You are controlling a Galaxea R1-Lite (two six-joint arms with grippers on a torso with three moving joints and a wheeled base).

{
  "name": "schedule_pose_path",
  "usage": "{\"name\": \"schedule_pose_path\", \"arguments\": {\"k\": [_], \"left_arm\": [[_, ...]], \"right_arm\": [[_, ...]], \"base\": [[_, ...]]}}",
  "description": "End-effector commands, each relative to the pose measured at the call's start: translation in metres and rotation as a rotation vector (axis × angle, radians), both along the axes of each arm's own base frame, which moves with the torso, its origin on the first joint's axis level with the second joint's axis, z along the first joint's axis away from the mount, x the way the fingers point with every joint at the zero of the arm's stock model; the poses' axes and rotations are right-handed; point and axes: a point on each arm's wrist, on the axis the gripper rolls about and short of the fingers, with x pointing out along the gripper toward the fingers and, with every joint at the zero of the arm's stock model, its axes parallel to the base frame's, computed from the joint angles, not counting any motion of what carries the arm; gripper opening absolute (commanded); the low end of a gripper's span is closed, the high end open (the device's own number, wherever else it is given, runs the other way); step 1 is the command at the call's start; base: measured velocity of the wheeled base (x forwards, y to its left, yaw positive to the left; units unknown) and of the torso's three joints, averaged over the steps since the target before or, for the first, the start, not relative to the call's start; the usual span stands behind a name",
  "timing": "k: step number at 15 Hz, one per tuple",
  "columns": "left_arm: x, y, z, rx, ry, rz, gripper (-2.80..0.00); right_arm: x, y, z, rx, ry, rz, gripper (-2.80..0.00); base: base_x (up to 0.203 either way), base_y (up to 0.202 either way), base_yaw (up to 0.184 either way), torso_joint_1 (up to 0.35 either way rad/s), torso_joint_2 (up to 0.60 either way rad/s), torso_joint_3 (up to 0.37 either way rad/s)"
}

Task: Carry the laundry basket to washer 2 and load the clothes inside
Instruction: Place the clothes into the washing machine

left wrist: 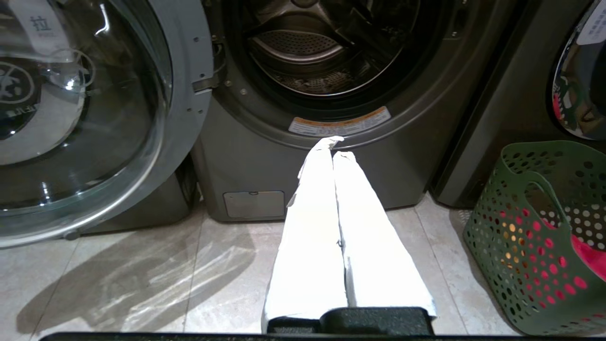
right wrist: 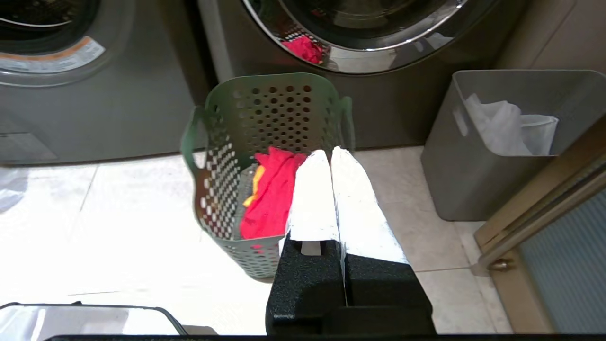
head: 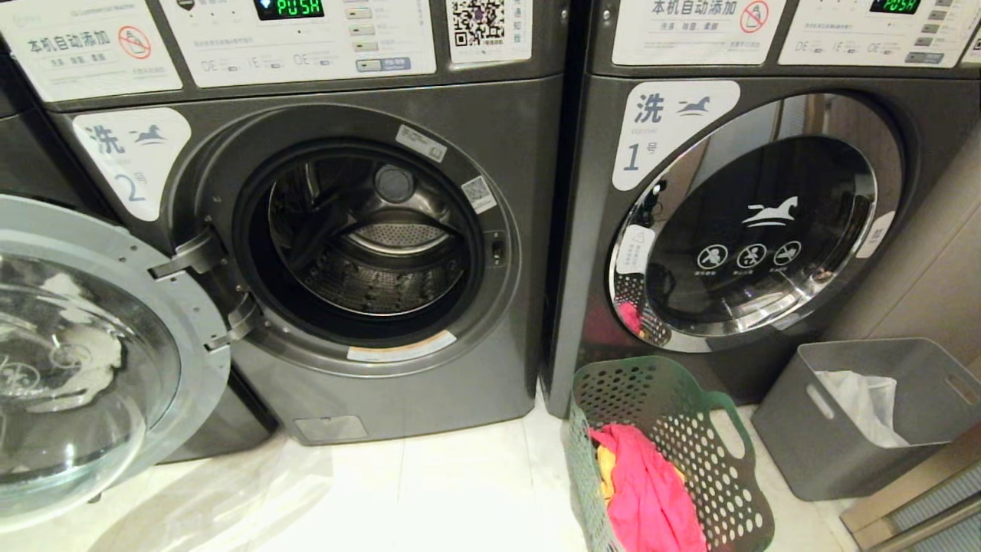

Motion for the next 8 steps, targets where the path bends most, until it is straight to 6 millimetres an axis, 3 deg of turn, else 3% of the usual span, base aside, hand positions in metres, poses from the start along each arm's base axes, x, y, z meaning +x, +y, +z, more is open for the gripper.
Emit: {"name": "schedule_pose_path", "arguments": {"k": [1,8], "left_arm": [[0.0034,0.0000,-0.0110,-0.003,0.041,0.001,-2.80],[0.0034,0.0000,-0.0110,-0.004,0.041,0.001,-2.80]], "right_arm": [[-0.0001,0.0000,0.0002,0.001,-0.001,0.001,-2.80],[0.0000,0.0000,-0.0001,0.001,0.001,0.000,-2.80]], "base": [[0.000,0.200,-0.003,-0.002,0.00,0.002],[0.000,0.195,0.000,0.004,0.00,0.002]]}}
